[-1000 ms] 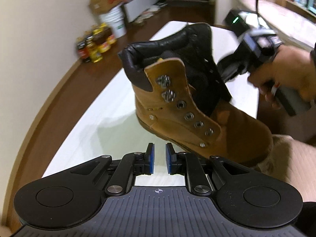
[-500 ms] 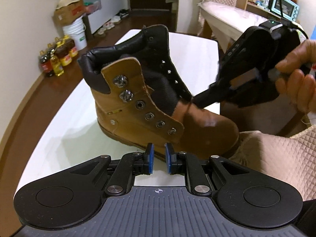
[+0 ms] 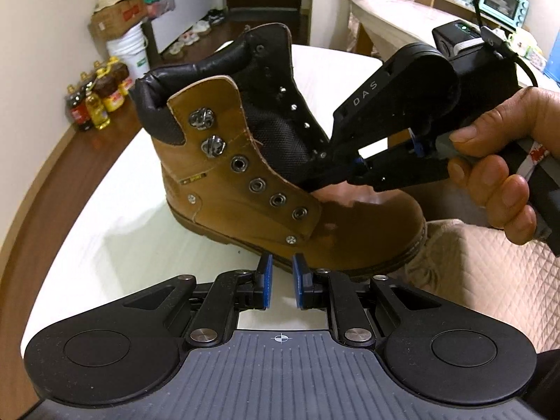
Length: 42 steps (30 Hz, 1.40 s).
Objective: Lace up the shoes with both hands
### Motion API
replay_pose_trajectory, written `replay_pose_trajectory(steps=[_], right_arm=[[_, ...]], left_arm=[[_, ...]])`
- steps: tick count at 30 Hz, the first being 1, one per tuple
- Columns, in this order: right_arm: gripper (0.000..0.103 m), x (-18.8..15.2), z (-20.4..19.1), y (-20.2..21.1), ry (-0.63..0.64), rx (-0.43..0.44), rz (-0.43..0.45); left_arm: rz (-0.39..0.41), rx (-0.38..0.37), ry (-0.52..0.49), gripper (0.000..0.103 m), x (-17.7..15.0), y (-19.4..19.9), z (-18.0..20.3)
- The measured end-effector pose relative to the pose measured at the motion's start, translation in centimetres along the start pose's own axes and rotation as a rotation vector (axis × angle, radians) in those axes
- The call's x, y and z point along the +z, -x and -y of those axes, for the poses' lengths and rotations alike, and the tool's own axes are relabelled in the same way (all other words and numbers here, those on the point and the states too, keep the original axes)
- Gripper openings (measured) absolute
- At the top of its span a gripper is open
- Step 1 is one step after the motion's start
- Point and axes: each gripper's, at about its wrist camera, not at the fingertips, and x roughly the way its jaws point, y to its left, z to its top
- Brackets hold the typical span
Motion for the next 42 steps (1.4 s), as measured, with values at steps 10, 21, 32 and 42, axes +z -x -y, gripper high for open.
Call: replay_pose_trajectory(steps=[10, 21, 32, 42], right_arm=[[0.002, 0.3, 1.0, 0.3, -0.07, -0.011, -0.003], [0.002, 0.2, 0.7, 2.0, 0.023, -0.032, 0.027], [0.002, 0.2, -0.2, 2.8, 0.145, -0.079, 0.041], [0.002, -0.3, -0.6, 2.3, 0.221, -0.09, 0.044]], left_arm=[[0.022, -0.035, -0.028, 0.014, 0.0, 0.1, 0.6], [0.016, -0.026, -0.031, 0.014, -0.7, 0.6, 1.5], [0.02, -0.019, -0.041, 0.014, -0.7, 0.1, 0.9], [0.012, -0.022, -0.048, 0.014, -1.0, -0.1, 1.0]])
